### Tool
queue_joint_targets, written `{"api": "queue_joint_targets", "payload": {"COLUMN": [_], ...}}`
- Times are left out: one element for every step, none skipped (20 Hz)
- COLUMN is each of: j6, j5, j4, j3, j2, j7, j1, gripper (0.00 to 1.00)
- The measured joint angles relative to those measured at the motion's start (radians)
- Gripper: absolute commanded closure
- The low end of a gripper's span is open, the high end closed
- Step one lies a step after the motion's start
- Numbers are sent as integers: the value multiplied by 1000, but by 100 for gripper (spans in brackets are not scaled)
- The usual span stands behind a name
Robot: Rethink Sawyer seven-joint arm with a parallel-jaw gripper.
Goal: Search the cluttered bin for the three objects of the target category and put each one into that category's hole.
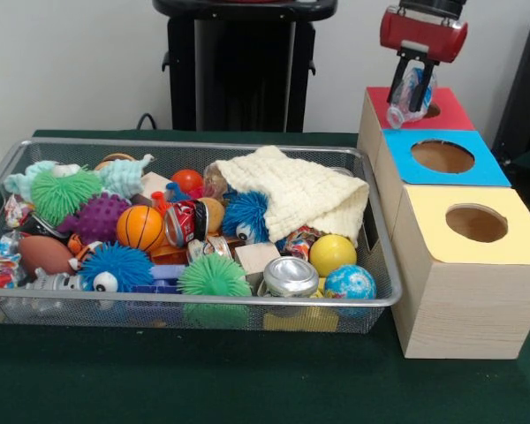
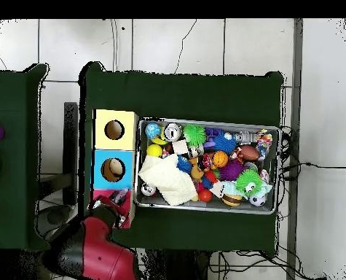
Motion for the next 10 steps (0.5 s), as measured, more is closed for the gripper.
{"api": "queue_joint_targets", "payload": {"j6": [0, 0, 0, 0, 0, 0, 0, 0, 0, 0], "j5": [13, 25, 36, 48, 55, 68, 75, 83, 89, 96], "j4": [-3, -7, -11, -15, -19, -26, -31, -35, -41, -48], "j3": [-3, -6, -8, -10, -11, -13, -15, -16, -18, -21], "j2": [5, 9, 13, 18, 20, 27, 31, 35, 40, 44], "j7": [1, 2, 4, 5, 6, 6, 6, 6, 6, 6], "j1": [10, 19, 26, 32, 35, 41, 44, 47, 50, 53], "gripper": [100, 100, 100, 100, 100, 100, 100, 100, 100, 100]}}
